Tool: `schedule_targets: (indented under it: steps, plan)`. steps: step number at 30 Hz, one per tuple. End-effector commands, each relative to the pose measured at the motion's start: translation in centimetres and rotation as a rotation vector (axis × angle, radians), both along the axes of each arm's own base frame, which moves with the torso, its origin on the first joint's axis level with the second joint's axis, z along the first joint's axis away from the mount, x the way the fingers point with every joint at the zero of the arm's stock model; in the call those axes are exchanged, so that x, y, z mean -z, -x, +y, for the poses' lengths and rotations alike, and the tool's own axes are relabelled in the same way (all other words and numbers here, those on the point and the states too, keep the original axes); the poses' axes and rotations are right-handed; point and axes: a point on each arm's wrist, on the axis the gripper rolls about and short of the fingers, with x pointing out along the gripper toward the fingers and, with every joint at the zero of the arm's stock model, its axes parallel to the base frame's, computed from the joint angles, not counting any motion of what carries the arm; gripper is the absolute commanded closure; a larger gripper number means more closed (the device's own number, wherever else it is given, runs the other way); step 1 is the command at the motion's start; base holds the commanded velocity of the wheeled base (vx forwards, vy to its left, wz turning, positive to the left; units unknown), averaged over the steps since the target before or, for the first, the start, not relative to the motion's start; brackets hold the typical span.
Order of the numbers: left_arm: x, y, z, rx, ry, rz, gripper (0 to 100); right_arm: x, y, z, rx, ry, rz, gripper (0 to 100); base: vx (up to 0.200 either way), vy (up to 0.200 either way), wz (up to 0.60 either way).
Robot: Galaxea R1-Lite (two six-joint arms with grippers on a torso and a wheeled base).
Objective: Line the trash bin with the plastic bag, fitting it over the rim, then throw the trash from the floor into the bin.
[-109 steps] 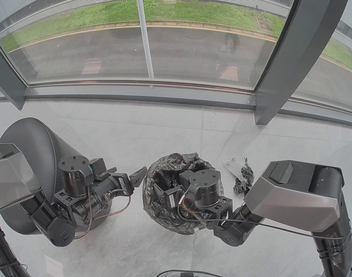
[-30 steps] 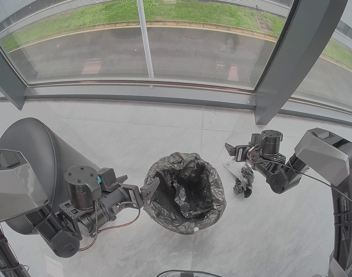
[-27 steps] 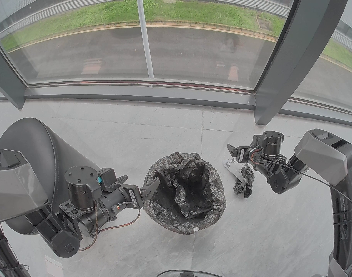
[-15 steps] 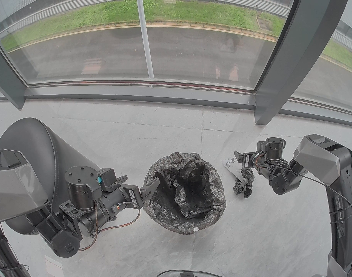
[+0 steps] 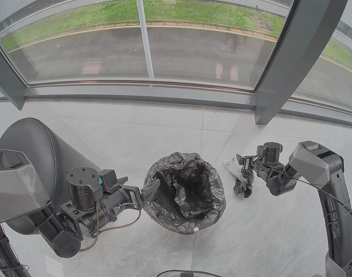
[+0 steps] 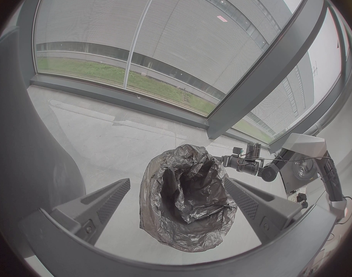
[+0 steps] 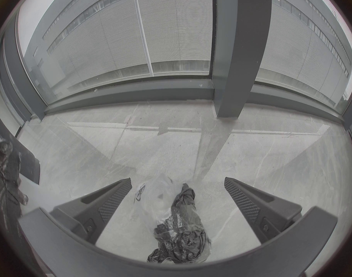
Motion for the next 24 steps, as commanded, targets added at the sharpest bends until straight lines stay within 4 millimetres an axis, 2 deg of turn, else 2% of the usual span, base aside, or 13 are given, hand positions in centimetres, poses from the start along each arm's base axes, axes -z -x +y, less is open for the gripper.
schedule_targets:
  steps: [1, 24]
  plan:
    - [0.3, 0.0, -0.1, 0.001, -0.005, 0.009, 0, 1.5, -0.3, -0.1, 0.008, 0.006, 0.024, 0, 0.0, 0.0, 0.0]
    - [0.5, 0.0, -0.2, 0.005, -0.008, 0.014, 0, 3.0, -0.5, -0.6, 0.015, 0.022, 0.13, 0, 0.0, 0.0, 0.0]
